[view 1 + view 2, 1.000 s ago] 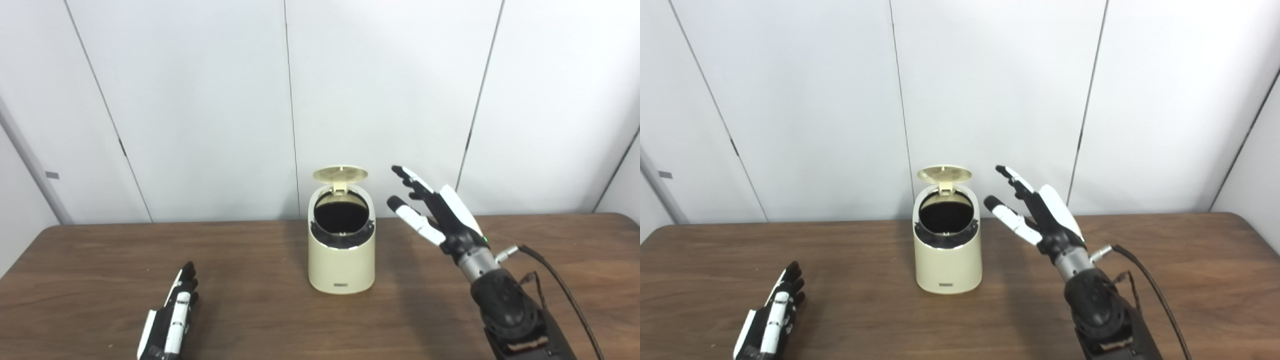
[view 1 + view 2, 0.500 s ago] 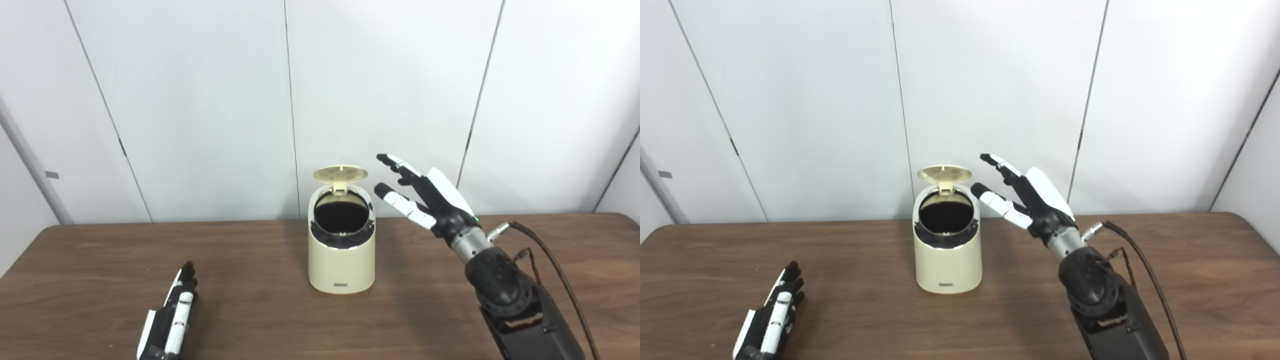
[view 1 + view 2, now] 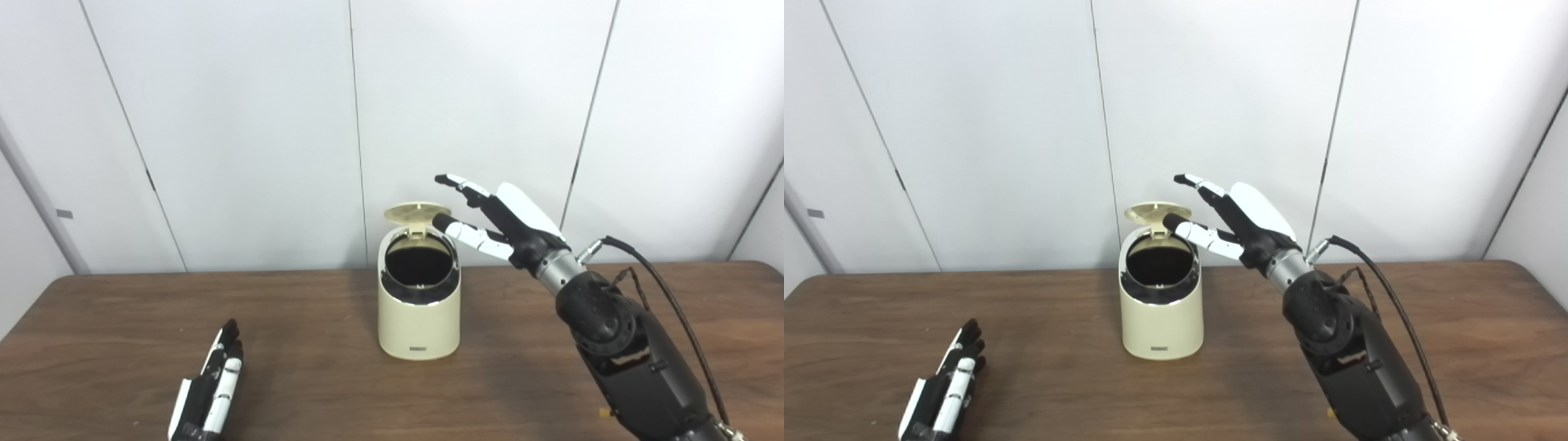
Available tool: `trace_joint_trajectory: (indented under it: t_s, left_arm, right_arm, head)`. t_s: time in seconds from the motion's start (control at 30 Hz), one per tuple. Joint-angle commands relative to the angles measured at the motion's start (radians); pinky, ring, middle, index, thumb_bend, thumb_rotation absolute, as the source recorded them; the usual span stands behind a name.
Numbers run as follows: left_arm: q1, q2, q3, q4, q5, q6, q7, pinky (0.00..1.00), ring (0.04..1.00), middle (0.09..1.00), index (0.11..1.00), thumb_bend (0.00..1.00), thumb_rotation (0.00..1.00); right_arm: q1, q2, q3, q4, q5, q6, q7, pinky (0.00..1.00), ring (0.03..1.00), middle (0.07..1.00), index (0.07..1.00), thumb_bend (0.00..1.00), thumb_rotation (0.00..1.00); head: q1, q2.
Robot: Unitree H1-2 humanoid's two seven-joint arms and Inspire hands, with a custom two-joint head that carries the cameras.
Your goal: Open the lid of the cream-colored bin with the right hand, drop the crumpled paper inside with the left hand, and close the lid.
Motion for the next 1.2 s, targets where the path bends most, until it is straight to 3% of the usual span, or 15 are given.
trace_joint_trajectory:
  t_s: [0.0,0.6,0.93,1.17]
  left_arm:
    - [0.014,-0.027,-0.019,0.032,-0.004,-0.025,-0.001,1.00,1.000,1.000,1.000,0.31,0.72]
    - [0.013,-0.032,-0.018,0.017,-0.003,-0.007,0.008,1.00,1.000,1.000,1.000,0.31,0.70]
    - [0.008,-0.027,-0.024,0.031,0.005,-0.016,0.004,1.00,1.000,1.000,1.000,0.36,0.69]
    - [0.008,-0.029,-0.024,0.034,0.014,-0.016,0.010,1.00,1.000,1.000,1.000,0.36,0.70]
  right_arm:
    - [-0.061,-0.013,0.001,-0.018,-0.008,-0.030,0.002,0.85,0.928,0.920,0.897,0.57,1.00]
    - [-0.065,-0.031,0.048,-0.020,-0.051,-0.037,0.083,0.82,0.923,0.901,0.874,0.61,1.00]
    - [-0.039,-0.073,0.089,-0.060,-0.091,-0.043,0.120,0.82,0.926,0.898,0.879,0.65,1.00]
    - [-0.012,-0.084,0.082,-0.101,-0.103,-0.026,0.157,0.89,0.957,0.901,0.887,0.61,1.00]
  head:
    - [0.000,-0.001]
    - [0.004,0.016]
    - [0.004,0.019]
    - [0.008,0.027]
